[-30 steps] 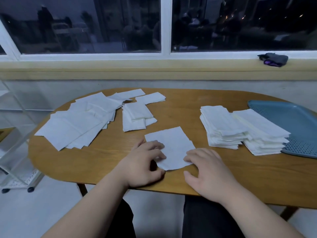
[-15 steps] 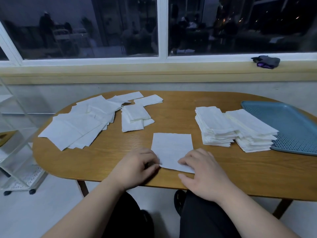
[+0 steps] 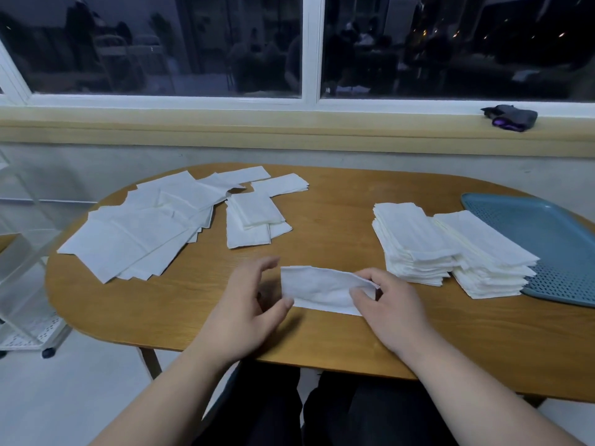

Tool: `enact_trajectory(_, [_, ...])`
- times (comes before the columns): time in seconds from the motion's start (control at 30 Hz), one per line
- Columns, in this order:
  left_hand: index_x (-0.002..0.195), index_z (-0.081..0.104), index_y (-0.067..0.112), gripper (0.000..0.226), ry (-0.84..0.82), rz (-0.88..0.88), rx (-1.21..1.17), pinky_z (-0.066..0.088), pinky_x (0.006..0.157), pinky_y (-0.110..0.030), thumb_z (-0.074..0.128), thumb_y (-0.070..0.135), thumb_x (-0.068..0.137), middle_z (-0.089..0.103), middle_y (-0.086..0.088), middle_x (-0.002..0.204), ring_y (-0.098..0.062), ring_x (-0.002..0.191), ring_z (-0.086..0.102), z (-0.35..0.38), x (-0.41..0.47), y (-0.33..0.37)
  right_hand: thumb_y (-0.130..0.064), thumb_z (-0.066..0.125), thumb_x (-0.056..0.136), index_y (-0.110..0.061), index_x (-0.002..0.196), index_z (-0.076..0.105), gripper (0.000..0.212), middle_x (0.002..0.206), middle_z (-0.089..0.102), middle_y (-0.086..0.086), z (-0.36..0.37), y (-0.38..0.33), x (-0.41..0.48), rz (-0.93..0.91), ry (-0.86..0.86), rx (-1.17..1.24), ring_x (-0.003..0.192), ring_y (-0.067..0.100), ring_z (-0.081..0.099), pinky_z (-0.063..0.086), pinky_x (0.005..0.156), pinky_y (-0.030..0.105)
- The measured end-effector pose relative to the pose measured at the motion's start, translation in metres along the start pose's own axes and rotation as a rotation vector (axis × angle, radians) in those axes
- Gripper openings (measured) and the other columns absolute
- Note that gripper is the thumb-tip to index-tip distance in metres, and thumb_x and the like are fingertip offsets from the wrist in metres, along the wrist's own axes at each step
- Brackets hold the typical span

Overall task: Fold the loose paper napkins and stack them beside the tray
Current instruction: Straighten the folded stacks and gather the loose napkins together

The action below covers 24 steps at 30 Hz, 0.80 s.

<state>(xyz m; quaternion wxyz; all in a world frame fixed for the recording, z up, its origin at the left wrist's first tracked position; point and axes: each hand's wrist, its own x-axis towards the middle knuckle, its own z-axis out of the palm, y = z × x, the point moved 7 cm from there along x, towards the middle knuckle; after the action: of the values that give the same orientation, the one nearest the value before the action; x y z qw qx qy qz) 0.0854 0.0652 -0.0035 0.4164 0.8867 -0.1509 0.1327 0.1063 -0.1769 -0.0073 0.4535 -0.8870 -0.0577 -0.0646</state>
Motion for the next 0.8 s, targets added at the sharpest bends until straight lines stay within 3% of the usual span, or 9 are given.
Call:
enact_trajectory(0.1, [0.144, 0.041, 0.028, 0.069, 0.008, 0.056, 0.116, 0.023, 0.109, -0.005, 0.062, 0.051, 0.082, 0.034, 0.012, 0.149, -0.002, 0.143, 0.026, 0.001, 0.001, 0.001, -0.032, 0.065, 0.092, -0.042, 0.126, 0.057, 0.036, 0.119, 0.056, -0.023, 0.003, 0.001, 0.012, 0.029, 0.019, -0.164, 0.115, 0.004, 0.053, 0.046, 0.097, 0.028])
enact_trajectory(0.2, [0.142, 0.045, 0.026, 0.065, -0.059, 0.155, 0.253, 0.025, 0.116, -0.026, 0.064, 0.051, 0.084, 0.029, 0.008, 0.155, -0.008, 0.148, 0.021, 0.010, 0.000, 0.006, -0.030, 0.068, 0.089, -0.032, 0.141, 0.048, 0.055, 0.130, 0.040, -0.020, 0.000, 0.000, 0.012, 0.005, 0.090, -0.278, 0.130, 0.005, 0.035, 0.035, 0.112, 0.030])
enact_trajectory(0.3, [0.137, 0.054, 0.026, 0.055, -0.148, 0.232, 0.345, 0.031, 0.117, -0.040, 0.064, 0.050, 0.089, 0.036, 0.008, 0.156, -0.013, 0.150, 0.025, 0.021, 0.000, 0.009, -0.025, 0.070, 0.086, -0.030, 0.122, 0.063, 0.037, 0.117, 0.042, -0.024, 0.005, -0.003, 0.004, -0.144, 0.081, -0.352, 0.121, 0.004, 0.038, 0.039, 0.105, 0.029])
enact_trajectory(0.4, [0.131, 0.058, 0.032, 0.045, -0.235, 0.253, 0.370, 0.030, 0.117, -0.038, 0.060, 0.052, 0.091, 0.041, 0.015, 0.153, -0.004, 0.147, 0.027, 0.028, 0.003, 0.010, -0.035, 0.061, 0.085, -0.032, 0.101, 0.069, 0.019, 0.104, 0.053, -0.025, 0.016, -0.005, 0.002, -0.250, -0.017, -0.400, 0.108, 0.004, 0.047, 0.044, 0.099, 0.033])
enact_trajectory(0.5, [0.125, 0.061, 0.036, 0.038, -0.264, 0.239, 0.381, 0.033, 0.113, -0.033, 0.059, 0.053, 0.091, 0.049, 0.023, 0.142, 0.003, 0.138, 0.037, 0.030, 0.006, 0.012, -0.048, 0.049, 0.085, -0.034, 0.096, 0.069, 0.027, 0.101, 0.054, -0.026, 0.021, -0.006, 0.003, -0.282, -0.068, -0.432, 0.105, 0.001, 0.047, 0.042, 0.099, 0.032])
enact_trajectory(0.63, [0.119, 0.065, 0.034, 0.037, -0.227, 0.177, 0.374, 0.037, 0.107, -0.033, 0.059, 0.053, 0.087, 0.055, 0.023, 0.132, 0.000, 0.128, 0.046, 0.028, 0.009, 0.008, -0.058, 0.052, 0.082, -0.036, 0.096, 0.068, 0.031, 0.102, 0.053, -0.026, 0.023, -0.007, 0.001, -0.312, -0.097, -0.453, 0.107, 0.000, 0.046, 0.032, 0.101, 0.028])
enact_trajectory(0.8, [0.115, 0.067, 0.035, 0.040, -0.173, 0.119, 0.353, 0.039, 0.105, -0.039, 0.057, 0.056, 0.083, 0.057, 0.024, 0.126, -0.002, 0.123, 0.049, 0.023, 0.008, 0.004, -0.042, 0.057, 0.091, -0.039, 0.082, 0.064, 0.012, 0.093, 0.053, -0.026, 0.024, -0.012, -0.001, -0.346, -0.108, -0.443, 0.102, -0.003, 0.046, 0.028, 0.099, 0.024])
